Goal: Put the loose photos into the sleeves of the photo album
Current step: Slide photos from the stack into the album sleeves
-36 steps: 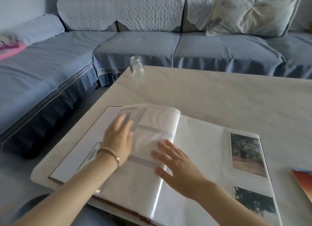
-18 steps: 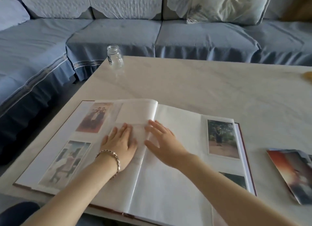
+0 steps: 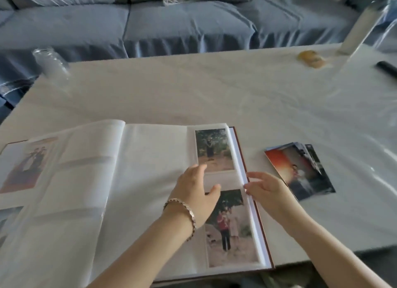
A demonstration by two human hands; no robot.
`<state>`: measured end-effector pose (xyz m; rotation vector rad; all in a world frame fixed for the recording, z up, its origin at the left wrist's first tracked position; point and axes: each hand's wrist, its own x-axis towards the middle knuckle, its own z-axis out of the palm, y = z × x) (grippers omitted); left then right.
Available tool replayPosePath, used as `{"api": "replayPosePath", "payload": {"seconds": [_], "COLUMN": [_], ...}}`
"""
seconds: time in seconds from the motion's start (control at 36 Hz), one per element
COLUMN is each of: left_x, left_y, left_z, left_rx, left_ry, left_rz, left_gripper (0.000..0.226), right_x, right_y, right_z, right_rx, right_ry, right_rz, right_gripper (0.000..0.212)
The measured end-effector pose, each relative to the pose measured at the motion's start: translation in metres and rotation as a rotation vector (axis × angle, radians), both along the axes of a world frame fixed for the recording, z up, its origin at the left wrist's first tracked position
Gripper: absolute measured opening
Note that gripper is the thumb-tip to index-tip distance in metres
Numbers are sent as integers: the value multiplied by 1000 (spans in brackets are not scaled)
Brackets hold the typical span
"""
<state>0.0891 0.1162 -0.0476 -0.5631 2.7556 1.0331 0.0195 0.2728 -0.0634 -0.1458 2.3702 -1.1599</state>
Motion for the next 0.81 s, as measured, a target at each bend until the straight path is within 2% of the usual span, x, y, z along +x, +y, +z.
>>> {"api": "replayPosePath", "payload": {"seconds": [0.14,0.33,0.42,0.5,0.58,0.67,0.75,0.81], "left_x": [-8,-10,-13,-16,-17,-15,-12,-10], "left_y": [9,13,16,18,17,14,11,10], "left_z": [-3,2,2,2,0,-5,-10,-11], "left_rx": [12,119,148,218,285,262,231,230], "left_ry": [-82,-48,-59,-33,-20,-31,-35,-42], "left_rz": [36,132,140,194,229,192,174,164], "left_gripper": [70,79,88,95,95,80,73,72], "right_x": [-2,-3,-1,8,6,-3,-2,-3], "right_y": [-1,-2,-1,-8,-12,-7,-6,-5], "right_z": [2,7,16,26,22,12,10,8], "right_rx": [-86,-289,-414,-369,-400,-483,-634,-632], "right_ry": [-69,-151,-160,-92,-74,-243,-495,-509], "right_rz": [-84,-187,-111,103,-11,-208,-270,-306], "right_gripper": [34,21,19,19,25,22,24,24]}}
